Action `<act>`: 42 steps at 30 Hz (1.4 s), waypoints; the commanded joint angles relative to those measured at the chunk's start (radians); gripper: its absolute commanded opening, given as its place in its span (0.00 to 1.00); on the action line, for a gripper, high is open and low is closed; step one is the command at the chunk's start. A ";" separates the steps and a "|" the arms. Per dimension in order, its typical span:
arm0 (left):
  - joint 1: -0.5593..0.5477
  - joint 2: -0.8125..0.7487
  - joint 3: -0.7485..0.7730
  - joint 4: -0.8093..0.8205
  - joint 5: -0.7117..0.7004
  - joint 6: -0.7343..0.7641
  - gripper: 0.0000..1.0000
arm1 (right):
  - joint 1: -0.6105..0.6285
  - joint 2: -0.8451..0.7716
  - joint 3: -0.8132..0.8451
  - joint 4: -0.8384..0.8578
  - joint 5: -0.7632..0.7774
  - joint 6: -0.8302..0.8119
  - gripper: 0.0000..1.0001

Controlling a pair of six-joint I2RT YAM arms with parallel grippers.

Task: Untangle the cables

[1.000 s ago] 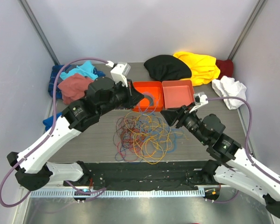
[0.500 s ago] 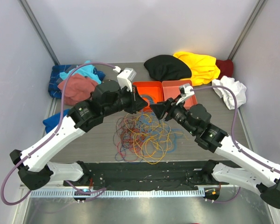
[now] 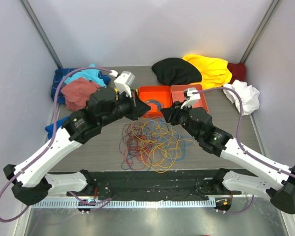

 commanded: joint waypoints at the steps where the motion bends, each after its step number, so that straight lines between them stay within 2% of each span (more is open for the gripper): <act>1: -0.001 -0.087 0.015 0.021 -0.138 0.042 0.00 | 0.000 -0.059 -0.012 -0.012 0.121 -0.016 0.37; 13: -0.001 -0.127 0.171 -0.088 -0.339 0.145 0.00 | -0.041 -0.104 -0.061 -0.180 0.291 -0.002 0.36; 20: 0.001 -0.115 0.204 -0.106 -0.424 0.189 0.00 | -0.058 -0.157 -0.073 -0.182 0.230 -0.002 0.41; 24: 0.004 -0.040 0.225 -0.112 -0.480 0.220 0.00 | -0.056 -0.196 -0.060 -0.183 0.175 0.004 0.45; 29: 0.090 0.052 0.276 -0.138 -0.475 0.219 0.00 | -0.058 -0.234 -0.015 -0.246 0.142 0.005 0.48; 34: 0.238 0.146 0.317 -0.146 -0.375 0.156 0.00 | -0.058 -0.302 -0.023 -0.274 0.126 0.008 0.48; 42: 0.341 0.262 0.331 -0.100 -0.349 0.139 0.00 | -0.056 -0.346 -0.033 -0.317 0.129 -0.016 0.48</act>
